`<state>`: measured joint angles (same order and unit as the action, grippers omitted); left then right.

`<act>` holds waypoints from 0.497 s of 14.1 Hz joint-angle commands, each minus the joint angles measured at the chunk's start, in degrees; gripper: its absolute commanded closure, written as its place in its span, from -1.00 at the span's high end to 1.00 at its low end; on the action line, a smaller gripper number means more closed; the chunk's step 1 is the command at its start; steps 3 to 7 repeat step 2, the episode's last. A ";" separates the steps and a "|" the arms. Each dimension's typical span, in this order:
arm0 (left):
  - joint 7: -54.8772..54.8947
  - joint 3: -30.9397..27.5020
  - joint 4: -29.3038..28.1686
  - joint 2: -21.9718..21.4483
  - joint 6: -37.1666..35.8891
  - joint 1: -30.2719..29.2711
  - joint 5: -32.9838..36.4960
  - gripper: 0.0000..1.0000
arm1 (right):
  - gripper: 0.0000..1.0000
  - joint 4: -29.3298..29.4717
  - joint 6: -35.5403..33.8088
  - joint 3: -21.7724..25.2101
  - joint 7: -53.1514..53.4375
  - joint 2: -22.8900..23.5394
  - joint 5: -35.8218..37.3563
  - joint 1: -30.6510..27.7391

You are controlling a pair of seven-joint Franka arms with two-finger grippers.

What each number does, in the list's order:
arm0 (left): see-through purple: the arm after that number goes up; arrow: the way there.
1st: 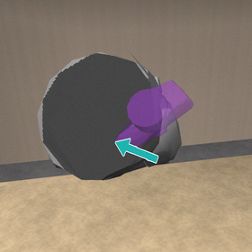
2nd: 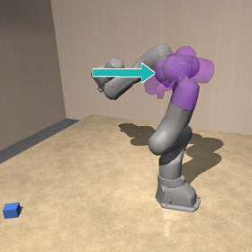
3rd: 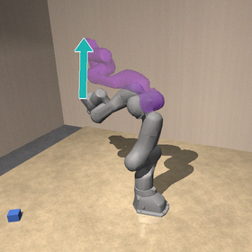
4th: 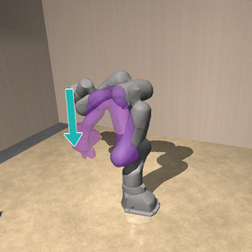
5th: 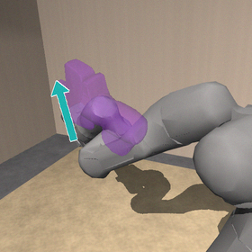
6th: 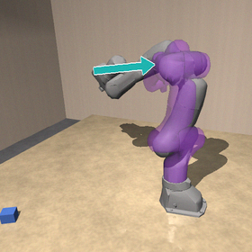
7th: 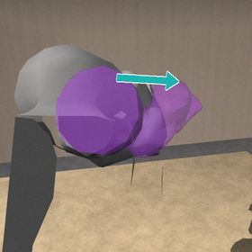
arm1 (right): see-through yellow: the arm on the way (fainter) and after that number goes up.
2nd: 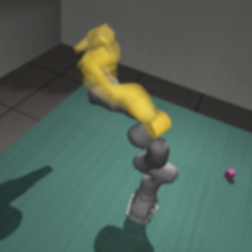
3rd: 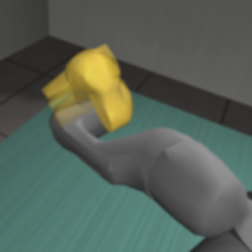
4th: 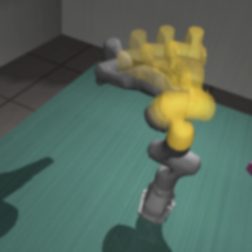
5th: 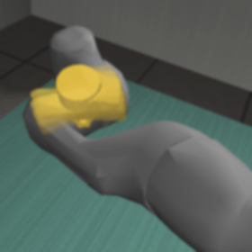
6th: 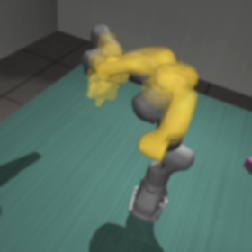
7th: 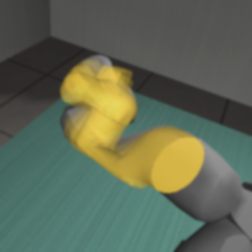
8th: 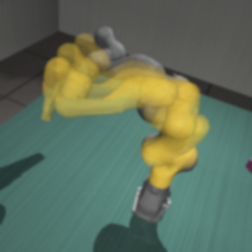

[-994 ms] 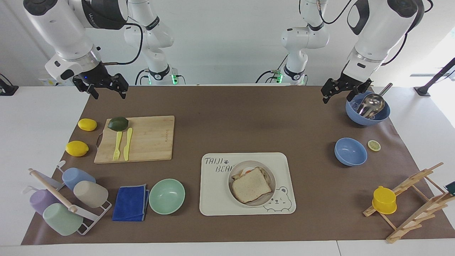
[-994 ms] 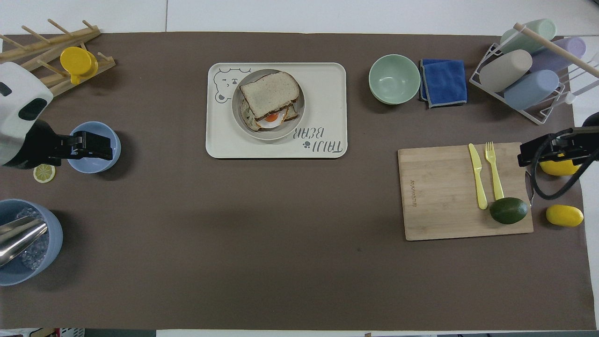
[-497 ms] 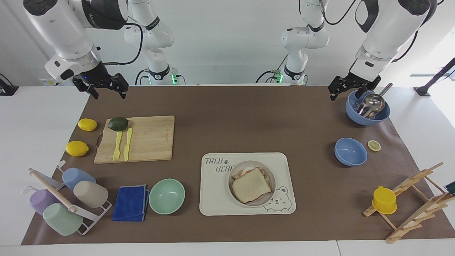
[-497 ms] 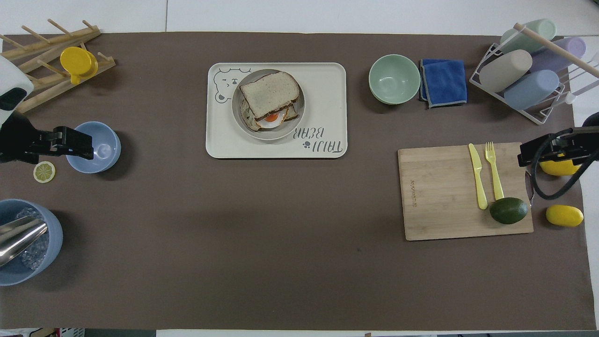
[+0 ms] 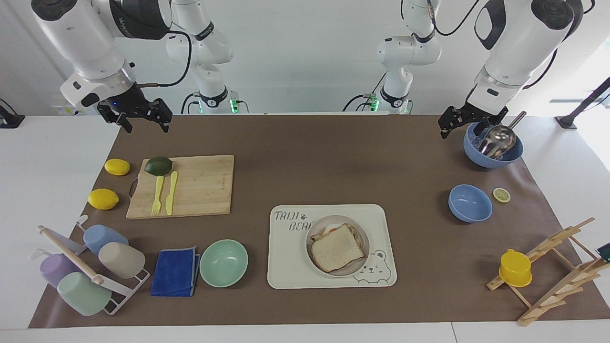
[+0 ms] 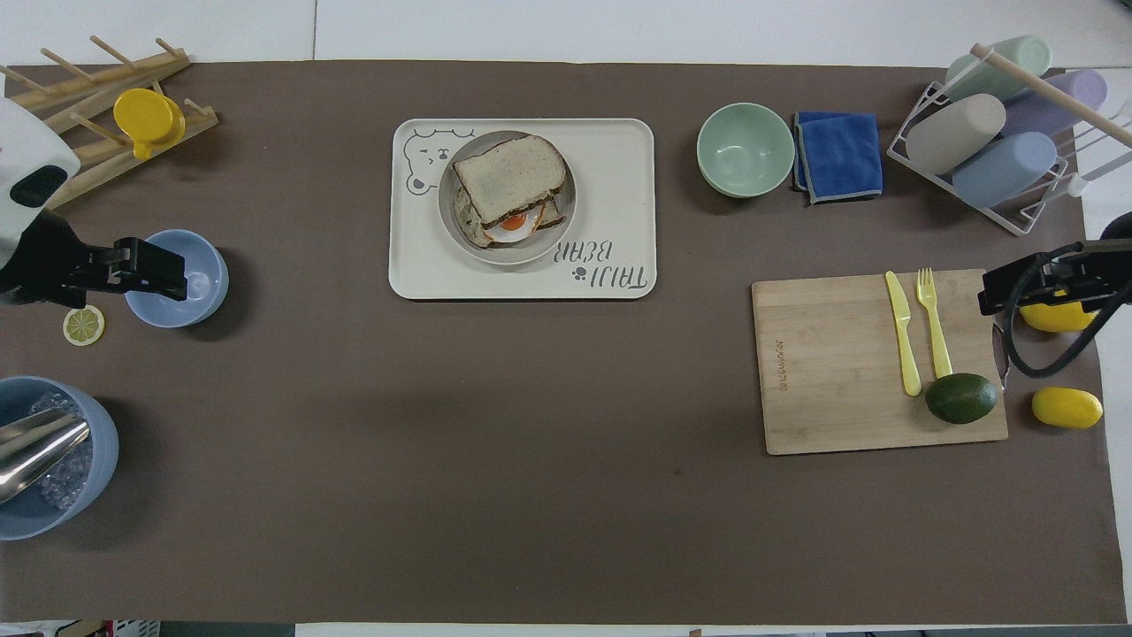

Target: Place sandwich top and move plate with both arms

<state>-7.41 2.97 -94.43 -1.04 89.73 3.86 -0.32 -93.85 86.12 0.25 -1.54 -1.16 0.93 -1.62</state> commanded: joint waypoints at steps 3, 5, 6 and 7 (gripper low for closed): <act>1.08 0.11 -0.93 -0.63 1.06 -0.96 -1.35 1.00 | 1.00 -0.28 0.45 -0.16 -1.10 -0.59 -1.46 -0.49; 1.08 0.11 -0.93 -0.63 1.06 -0.96 -1.35 1.00 | 1.00 -0.28 0.45 -0.16 -1.10 -0.59 -1.46 -0.49; 1.08 0.11 -0.93 -0.63 1.06 -0.96 -1.35 1.00 | 1.00 -0.28 0.45 -0.16 -1.10 -0.59 -1.46 -0.49; 1.08 0.11 -0.93 -0.63 1.06 -0.96 -1.35 1.00 | 1.00 -0.28 0.45 -0.16 -1.10 -0.59 -1.46 -0.49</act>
